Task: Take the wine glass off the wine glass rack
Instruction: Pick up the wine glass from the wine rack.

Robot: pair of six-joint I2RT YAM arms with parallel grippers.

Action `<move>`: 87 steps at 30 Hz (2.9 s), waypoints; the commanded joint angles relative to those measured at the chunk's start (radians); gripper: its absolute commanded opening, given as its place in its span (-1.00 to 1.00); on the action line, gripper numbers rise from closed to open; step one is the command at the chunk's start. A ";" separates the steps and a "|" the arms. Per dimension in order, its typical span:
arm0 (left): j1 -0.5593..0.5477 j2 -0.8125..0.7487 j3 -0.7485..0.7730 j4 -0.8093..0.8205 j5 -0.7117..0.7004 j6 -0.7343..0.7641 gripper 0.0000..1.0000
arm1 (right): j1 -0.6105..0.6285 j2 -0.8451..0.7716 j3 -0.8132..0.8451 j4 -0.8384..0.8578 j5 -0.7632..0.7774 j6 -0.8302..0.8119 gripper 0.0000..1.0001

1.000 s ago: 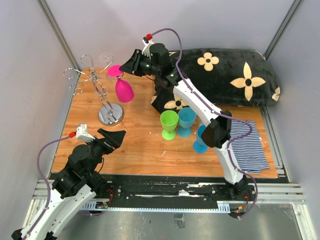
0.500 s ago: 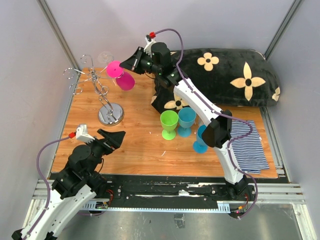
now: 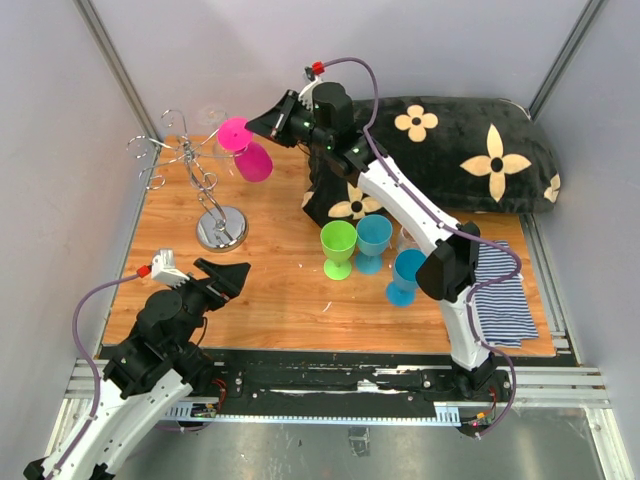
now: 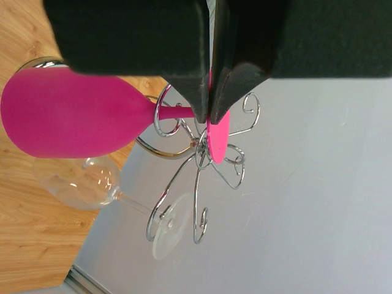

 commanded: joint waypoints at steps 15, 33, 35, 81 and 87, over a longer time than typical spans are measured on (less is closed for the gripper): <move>-0.002 -0.022 0.021 -0.001 -0.032 -0.015 0.99 | 0.004 0.022 0.074 -0.047 -0.089 0.033 -0.99; -0.002 -0.023 0.012 0.019 -0.035 -0.017 0.99 | 0.039 -0.040 -0.017 -0.051 -0.049 -0.021 -0.99; -0.002 -0.022 0.011 0.018 -0.029 -0.018 0.99 | 0.043 -0.052 -0.029 -0.053 -0.043 -0.036 -0.99; -0.002 -0.030 0.034 0.012 -0.018 -0.008 0.99 | 0.030 -0.072 -0.053 0.108 0.299 -0.157 -0.99; -0.002 -0.030 0.033 0.035 0.004 -0.004 0.99 | 0.015 -0.172 -0.180 0.147 0.290 -0.204 -0.99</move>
